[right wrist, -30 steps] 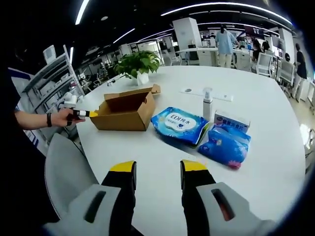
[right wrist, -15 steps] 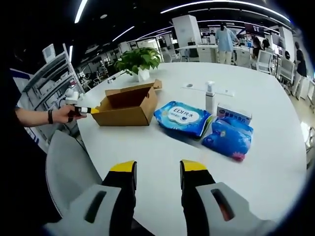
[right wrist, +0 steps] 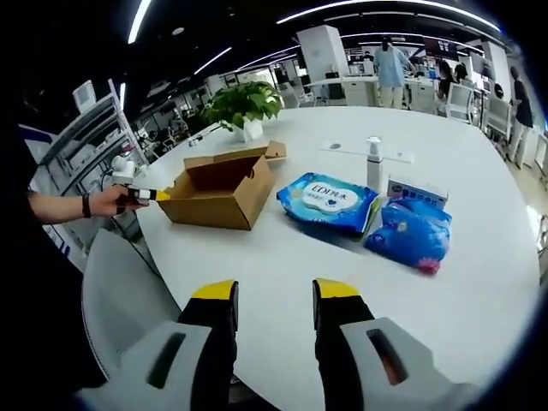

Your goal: Operate the shoe box by opening the lid, removing the specified soft item, and placing it in the target area until the item is outside and the box remains undamaged.

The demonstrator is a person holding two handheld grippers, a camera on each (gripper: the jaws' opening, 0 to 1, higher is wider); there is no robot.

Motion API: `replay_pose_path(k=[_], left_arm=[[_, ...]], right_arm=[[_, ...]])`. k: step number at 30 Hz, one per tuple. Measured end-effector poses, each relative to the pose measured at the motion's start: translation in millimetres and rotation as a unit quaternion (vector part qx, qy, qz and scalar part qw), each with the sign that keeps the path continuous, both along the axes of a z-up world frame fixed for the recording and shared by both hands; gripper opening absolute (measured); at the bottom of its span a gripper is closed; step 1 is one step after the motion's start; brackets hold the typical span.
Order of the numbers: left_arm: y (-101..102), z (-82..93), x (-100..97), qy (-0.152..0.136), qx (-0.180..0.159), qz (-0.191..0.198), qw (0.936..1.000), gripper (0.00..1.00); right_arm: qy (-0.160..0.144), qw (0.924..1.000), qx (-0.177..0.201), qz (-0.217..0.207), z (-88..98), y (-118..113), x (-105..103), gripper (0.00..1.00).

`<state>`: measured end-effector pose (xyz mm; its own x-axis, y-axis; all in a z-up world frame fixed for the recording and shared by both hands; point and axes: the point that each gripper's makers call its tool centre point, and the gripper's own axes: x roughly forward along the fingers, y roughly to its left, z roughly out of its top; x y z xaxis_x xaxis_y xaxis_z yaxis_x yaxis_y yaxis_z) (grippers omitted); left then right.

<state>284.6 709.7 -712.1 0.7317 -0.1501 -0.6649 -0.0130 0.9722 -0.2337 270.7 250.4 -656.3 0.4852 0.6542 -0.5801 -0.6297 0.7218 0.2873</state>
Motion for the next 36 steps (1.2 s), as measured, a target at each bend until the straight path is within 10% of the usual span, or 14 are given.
replay_pose_path(k=[21,36], left_arm=[[7.5,-1.6,-41.6,0.007,0.014,-0.069,0.9975,0.16],[-1.7,-2.3,-48.1,0.000,0.007,-0.107,0.9942,0.16]], right_arm=[[0.009,0.9993,0.014,0.033,-8.6,61.8,2.1,0.31],[0.004,0.9991,0.030,0.030,-4.4,127.2,42.2,0.30]])
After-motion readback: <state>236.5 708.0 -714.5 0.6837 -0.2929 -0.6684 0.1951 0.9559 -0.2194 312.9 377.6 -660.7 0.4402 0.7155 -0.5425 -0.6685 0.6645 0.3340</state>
